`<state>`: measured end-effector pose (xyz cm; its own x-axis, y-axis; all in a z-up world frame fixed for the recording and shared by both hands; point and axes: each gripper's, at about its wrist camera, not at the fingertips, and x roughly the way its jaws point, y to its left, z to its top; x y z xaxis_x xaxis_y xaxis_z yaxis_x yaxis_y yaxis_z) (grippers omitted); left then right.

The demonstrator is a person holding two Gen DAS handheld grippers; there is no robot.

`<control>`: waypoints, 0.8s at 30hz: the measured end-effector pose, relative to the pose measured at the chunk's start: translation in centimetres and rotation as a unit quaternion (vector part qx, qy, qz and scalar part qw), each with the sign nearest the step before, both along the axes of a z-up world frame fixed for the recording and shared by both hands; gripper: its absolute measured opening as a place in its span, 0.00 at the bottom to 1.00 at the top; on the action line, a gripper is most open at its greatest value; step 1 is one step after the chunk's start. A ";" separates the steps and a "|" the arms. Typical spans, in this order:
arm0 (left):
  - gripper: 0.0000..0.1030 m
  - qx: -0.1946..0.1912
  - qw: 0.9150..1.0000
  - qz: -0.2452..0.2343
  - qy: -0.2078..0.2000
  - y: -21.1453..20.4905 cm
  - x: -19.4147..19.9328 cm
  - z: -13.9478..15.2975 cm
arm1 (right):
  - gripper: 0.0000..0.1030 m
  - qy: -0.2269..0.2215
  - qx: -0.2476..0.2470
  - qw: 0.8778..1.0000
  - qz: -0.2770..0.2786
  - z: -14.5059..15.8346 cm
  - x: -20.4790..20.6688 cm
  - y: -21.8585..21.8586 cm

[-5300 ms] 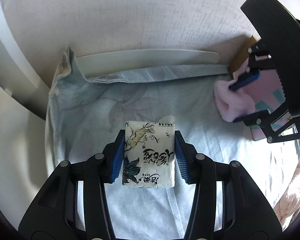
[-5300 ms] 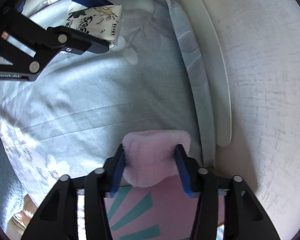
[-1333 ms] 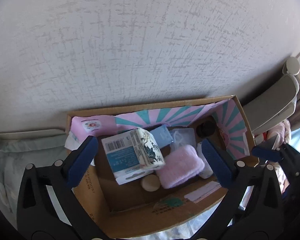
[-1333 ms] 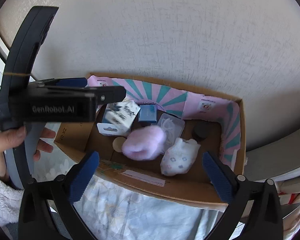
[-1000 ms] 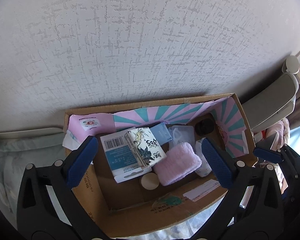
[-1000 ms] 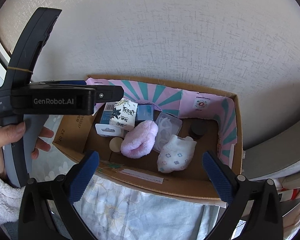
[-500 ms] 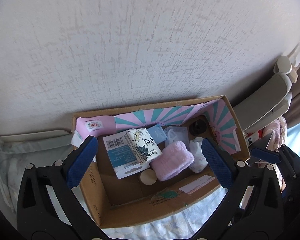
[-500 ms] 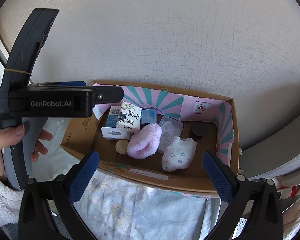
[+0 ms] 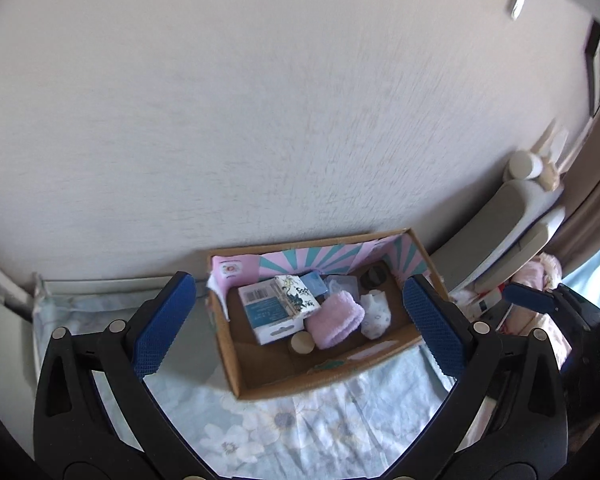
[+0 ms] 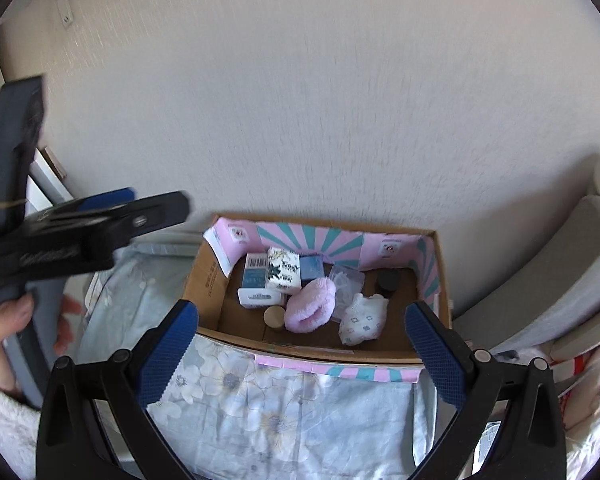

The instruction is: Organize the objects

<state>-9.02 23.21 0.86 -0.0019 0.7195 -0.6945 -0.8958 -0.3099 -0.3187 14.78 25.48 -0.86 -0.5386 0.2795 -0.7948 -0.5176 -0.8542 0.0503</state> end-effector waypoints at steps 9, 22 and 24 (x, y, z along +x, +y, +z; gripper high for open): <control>1.00 0.040 0.998 0.037 0.019 -8.6 -0.5 2.3 | 1.00 0.033 0.011 0.999 -0.027 1.9 0.8 -3.8; 1.00 0.041 0.994 0.090 0.042 -17.1 0.6 -2.2 | 1.00 0.045 0.038 0.997 -0.048 -0.5 2.6 -7.6; 1.00 0.041 0.994 0.095 0.039 -17.7 0.5 -2.8 | 1.00 0.037 0.042 0.997 -0.044 -0.9 2.6 -7.9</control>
